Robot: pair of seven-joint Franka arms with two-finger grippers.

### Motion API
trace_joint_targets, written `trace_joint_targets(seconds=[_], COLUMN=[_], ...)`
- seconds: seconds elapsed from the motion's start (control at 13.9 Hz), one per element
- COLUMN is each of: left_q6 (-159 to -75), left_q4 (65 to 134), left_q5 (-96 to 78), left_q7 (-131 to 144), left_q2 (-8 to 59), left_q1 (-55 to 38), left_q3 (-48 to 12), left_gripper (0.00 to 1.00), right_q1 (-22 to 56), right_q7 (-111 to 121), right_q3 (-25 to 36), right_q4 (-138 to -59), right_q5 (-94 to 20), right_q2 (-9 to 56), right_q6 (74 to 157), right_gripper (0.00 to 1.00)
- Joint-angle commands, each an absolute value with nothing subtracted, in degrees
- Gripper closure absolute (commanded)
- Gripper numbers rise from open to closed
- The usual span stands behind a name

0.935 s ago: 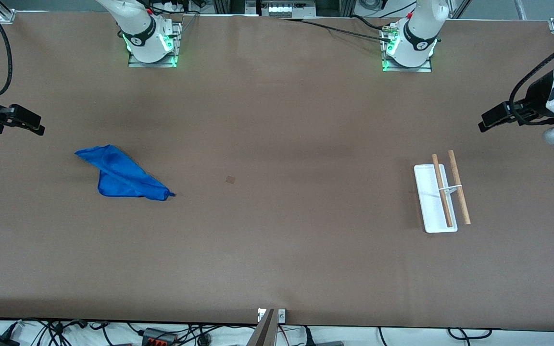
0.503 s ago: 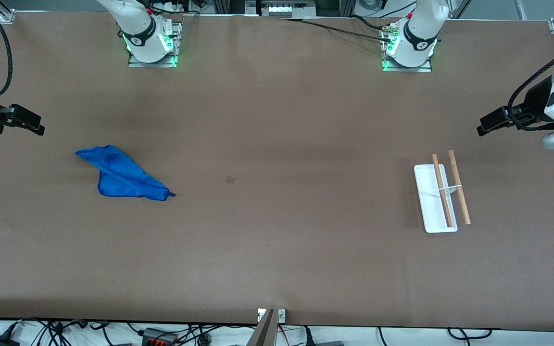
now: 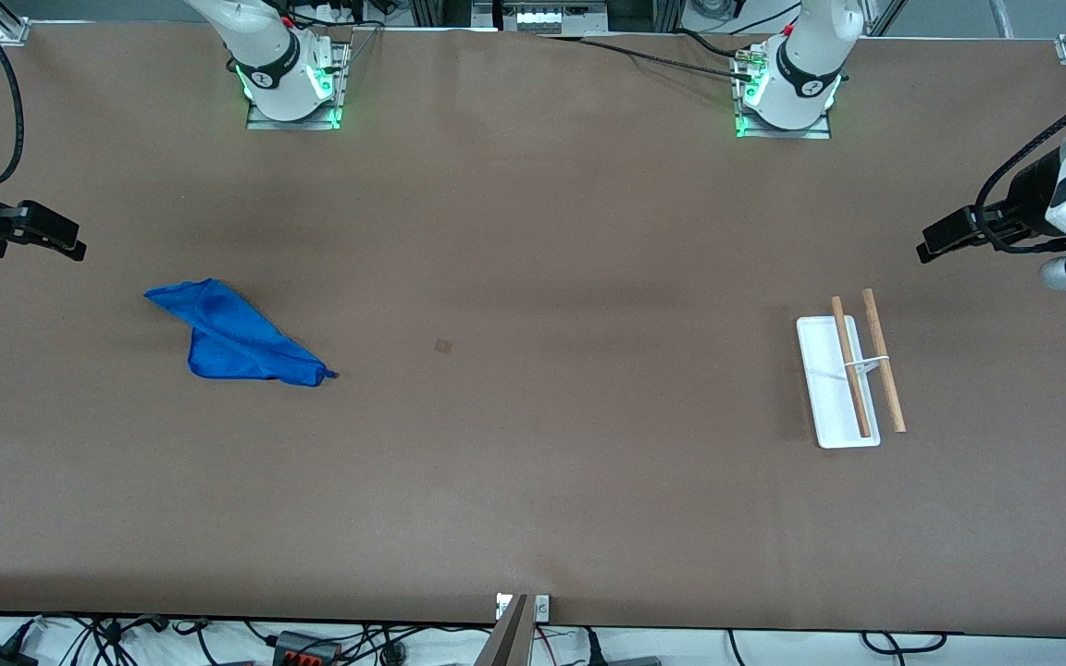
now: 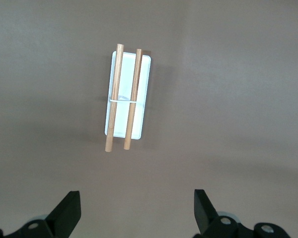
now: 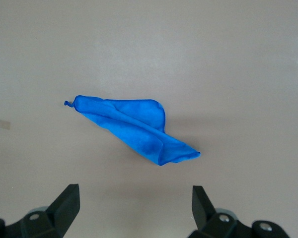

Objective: Pass towel and hang on rack

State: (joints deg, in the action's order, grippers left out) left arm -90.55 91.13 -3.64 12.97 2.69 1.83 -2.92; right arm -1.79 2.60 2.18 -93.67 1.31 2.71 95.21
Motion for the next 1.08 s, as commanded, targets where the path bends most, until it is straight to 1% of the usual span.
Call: trace_joint_targets(seconds=[0.0, 0.14, 0.36, 0.58, 0.65, 1.01], left_q6=[-89.38, -89.38, -89.38, -89.38, -89.38, -89.38], left_q4=[89.38, 89.38, 89.38, 89.38, 89.38, 89.38], left_q5=[-4.39, -4.48, -4.48, -4.48, -4.48, -4.48], left_q7=[12.57, 12.48, 12.39, 12.39, 12.48, 12.66], left_q2=[3.34, 3.34, 3.43, 3.34, 3.43, 3.43], left_q1=[1.67, 1.84, 1.76, 1.76, 1.76, 1.84], left_q3=[-2.9, -2.9, -2.9, -2.9, -2.9, -2.81], left_gripper=[0.0, 0.0, 0.0, 0.0, 0.0, 0.0], right_q1=[-1.85, -1.5, 2.62, 6.23, 7.46, 10.89], right_q7=[3.08, 2.9, 3.08, 2.55, 3.07, 6.14], right_q3=[1.76, 1.67, 1.67, 1.67, 1.76, 1.67], right_q4=[-93.52, -93.69, -93.08, -91.93, -91.67, -91.32], right_q5=[1.93, 1.41, 1.75, 1.85, 1.85, 1.58], right_q2=[3.68, 4.83, 10.35, 15.45, 18.51, 25.74], right_q6=[94.84, 95.27, 95.71, 98.6, 99.48, 105.89], right_gripper=[0.0, 0.0, 0.0, 0.0, 0.0, 0.0])
